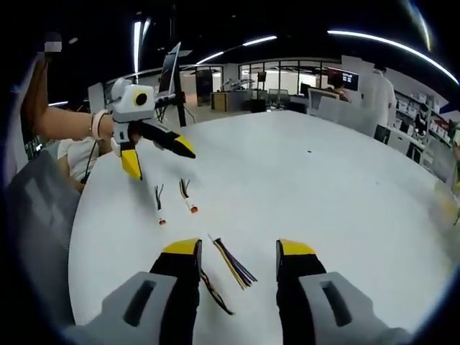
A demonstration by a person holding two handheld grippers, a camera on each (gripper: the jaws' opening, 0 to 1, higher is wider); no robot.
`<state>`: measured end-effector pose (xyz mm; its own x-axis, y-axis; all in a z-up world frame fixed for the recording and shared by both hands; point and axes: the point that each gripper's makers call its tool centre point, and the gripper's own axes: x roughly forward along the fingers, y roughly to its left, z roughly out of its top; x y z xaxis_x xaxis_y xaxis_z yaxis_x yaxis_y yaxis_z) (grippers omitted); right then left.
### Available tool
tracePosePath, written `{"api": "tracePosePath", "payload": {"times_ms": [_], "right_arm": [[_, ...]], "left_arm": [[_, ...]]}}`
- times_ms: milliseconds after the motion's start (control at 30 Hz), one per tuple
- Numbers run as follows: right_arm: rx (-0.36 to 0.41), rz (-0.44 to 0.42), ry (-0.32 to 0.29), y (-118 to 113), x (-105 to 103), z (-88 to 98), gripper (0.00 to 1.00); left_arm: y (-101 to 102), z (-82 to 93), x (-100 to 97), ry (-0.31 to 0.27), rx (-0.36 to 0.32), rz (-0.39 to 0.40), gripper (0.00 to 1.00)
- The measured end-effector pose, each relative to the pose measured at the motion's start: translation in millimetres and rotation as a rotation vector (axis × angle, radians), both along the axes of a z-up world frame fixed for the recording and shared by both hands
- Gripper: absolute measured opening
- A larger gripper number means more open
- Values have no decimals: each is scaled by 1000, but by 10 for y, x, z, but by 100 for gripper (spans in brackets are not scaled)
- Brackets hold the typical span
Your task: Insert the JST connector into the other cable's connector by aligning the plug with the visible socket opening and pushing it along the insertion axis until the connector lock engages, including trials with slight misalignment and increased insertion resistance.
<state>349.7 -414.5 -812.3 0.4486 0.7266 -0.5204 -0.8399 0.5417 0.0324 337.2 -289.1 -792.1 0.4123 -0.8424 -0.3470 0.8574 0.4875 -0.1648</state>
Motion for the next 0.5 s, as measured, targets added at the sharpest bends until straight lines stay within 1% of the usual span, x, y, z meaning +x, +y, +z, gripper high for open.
{"api": "tracePosePath", "payload": {"times_ms": [100,133,267,333,433,500], "right_arm": [[14,-6,2,-4,7,-20,40],[25,-6,7,2,6,-25,40],[29,4,12,9,-1,-78,40],[32,19,8,20,-4,-93,38],[37,60,-9,71,-25,-97,33],[39,71,-3,101,-24,-115,32]], "left_arm": [[-11,-11,51,1,-9,12,58],[-15,-21,59,3,-9,10,58],[-24,-108,51,28,2,-1,56],[-32,-139,44,28,10,-8,55],[-62,-174,31,24,23,-25,53],[-89,-180,27,21,18,-37,50]]}}
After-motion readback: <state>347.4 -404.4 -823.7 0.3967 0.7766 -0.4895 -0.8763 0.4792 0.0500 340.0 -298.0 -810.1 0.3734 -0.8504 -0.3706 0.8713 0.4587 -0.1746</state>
